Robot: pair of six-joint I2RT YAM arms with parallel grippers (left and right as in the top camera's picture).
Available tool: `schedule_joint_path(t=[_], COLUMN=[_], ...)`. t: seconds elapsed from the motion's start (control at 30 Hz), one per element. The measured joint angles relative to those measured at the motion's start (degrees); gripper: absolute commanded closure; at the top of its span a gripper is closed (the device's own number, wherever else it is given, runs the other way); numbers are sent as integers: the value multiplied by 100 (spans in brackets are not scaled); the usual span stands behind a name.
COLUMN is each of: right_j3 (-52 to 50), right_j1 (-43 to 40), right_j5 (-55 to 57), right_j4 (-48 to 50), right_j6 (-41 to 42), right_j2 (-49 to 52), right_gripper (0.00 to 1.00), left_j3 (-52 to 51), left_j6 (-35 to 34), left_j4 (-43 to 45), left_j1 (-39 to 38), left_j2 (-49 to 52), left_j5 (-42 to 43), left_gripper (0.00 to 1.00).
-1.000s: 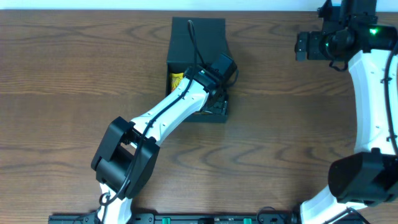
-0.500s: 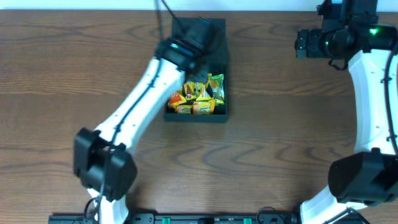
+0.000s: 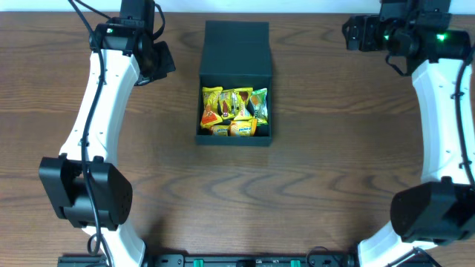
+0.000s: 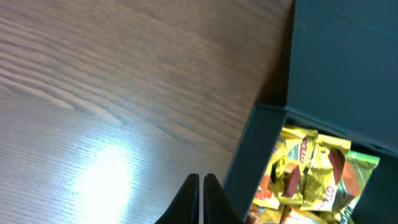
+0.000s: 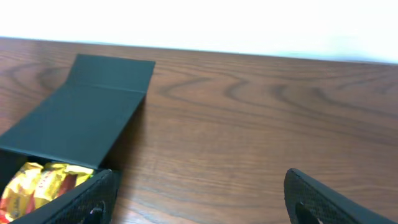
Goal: Pack container
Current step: 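Raise both grippers to the box lid's back edge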
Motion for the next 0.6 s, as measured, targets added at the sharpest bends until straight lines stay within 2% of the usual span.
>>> schedule_joint_path(t=[0.17,0.3,0.47,0.6], right_j3=[0,-4,-4,-4], right_j1=[404,1126,2411,2741], right_j5=[-293,-323,-55,17], right_j4=[-710,-1364,-1768,-2153], right_j6=[348,437,540,629], right_j2=[2,11,170,610], right_gripper=[20,18,16,18], left_j3=[0,-13,-365,-774], left_j6=[0,168,299,299], left_j4=[-546,-1233,-1147,-1178], left_j1=[-17,-90,-363,-326], left_j2=[0,0,-2,-2], left_j5=[122,190,361,555], left_gripper=[94,94,94,94])
